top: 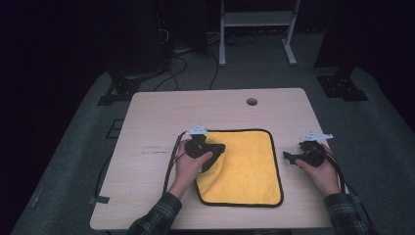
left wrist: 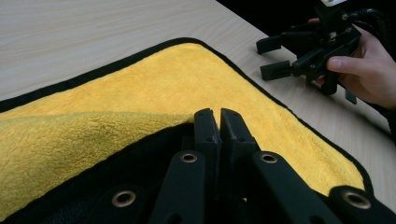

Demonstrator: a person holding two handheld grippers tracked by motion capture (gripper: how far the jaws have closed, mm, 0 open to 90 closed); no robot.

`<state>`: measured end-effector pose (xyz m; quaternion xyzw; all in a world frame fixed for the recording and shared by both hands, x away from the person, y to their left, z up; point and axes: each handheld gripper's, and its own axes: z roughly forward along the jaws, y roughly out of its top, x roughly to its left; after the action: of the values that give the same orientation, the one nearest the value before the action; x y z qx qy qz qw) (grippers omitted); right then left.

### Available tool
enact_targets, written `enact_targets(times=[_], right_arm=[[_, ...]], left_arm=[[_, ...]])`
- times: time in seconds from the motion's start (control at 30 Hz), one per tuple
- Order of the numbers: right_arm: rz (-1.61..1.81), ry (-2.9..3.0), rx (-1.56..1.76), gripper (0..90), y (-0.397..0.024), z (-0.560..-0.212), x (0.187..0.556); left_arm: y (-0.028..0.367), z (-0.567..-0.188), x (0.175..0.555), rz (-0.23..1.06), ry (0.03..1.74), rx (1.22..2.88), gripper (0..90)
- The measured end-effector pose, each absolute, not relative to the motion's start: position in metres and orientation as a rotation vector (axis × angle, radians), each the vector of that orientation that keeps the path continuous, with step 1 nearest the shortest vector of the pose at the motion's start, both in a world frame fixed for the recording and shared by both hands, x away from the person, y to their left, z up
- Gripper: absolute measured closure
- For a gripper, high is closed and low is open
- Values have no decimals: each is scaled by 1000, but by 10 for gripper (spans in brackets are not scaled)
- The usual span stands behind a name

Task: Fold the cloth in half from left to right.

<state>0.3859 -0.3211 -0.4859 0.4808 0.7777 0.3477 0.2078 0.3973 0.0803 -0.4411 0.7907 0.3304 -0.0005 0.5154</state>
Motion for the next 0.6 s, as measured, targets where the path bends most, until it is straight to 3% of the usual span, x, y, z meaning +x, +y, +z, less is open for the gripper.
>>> enact_targets(times=[0.6], right_arm=[[968,2165,1338,164,-321,-486,386]], left_arm=[[40,-443,404,-58,731,1917,860]])
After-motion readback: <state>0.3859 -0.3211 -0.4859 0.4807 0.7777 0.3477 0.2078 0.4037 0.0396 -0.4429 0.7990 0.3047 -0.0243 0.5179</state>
